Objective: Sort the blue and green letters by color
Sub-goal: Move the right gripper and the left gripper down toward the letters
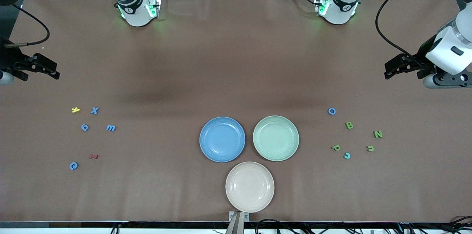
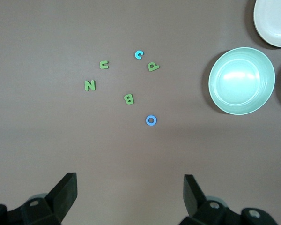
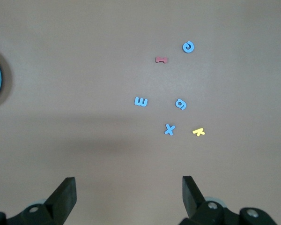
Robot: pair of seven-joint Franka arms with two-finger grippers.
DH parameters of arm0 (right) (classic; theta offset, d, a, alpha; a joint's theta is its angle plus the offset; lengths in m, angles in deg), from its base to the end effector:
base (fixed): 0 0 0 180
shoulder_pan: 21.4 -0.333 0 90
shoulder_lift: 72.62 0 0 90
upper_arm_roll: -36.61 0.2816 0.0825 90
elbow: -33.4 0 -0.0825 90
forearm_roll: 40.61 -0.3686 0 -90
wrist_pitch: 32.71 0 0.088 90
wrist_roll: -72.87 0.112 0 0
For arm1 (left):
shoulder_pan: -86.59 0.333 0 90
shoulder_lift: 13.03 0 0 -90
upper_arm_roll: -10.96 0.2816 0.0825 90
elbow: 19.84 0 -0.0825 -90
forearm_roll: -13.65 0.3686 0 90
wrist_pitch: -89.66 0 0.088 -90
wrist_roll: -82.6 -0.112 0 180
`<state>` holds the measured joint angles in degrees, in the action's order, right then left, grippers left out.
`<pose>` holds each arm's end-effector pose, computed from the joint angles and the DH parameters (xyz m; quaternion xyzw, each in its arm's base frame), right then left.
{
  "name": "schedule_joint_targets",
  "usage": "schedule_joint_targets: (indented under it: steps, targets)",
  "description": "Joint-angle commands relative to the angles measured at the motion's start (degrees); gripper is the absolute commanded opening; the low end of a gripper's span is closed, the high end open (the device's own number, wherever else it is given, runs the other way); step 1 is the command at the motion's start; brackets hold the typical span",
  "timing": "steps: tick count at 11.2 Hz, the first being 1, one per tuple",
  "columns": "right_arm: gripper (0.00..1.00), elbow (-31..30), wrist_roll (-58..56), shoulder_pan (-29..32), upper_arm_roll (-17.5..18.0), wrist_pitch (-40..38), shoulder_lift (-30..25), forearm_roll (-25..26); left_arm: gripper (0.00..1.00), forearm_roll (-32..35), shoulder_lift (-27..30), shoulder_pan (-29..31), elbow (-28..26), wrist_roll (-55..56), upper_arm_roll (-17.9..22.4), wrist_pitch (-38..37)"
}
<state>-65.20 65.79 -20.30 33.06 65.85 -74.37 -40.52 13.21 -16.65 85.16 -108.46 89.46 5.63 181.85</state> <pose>0.5392 -0.0444 0.5456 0.9997 0.0213 0.0148 0.0014 0.5557 -0.0652 0.5649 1.0000 0.0011 -0.0011 0.0067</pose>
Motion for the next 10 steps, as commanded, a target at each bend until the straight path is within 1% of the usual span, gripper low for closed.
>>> schedule_joint_targets:
  steps: [1,6,10]
  targets:
    - [1.00,0.4,1.1,1.5,1.3,-1.1,-0.4,1.1,1.00,-1.0,0.2,0.2,-0.7,-2.0,-0.1,0.4]
    - [1.00,0.1,0.7,1.5,1.0,-1.4,0.5,1.1,1.00,-0.9,0.0,0.4,-0.6,-2.0,0.0,0.5]
    - [1.00,-0.1,-0.6,2.7,0.9,2.8,6.3,1.1,1.00,-0.9,-2.0,0.4,-0.8,-1.9,0.1,2.0]
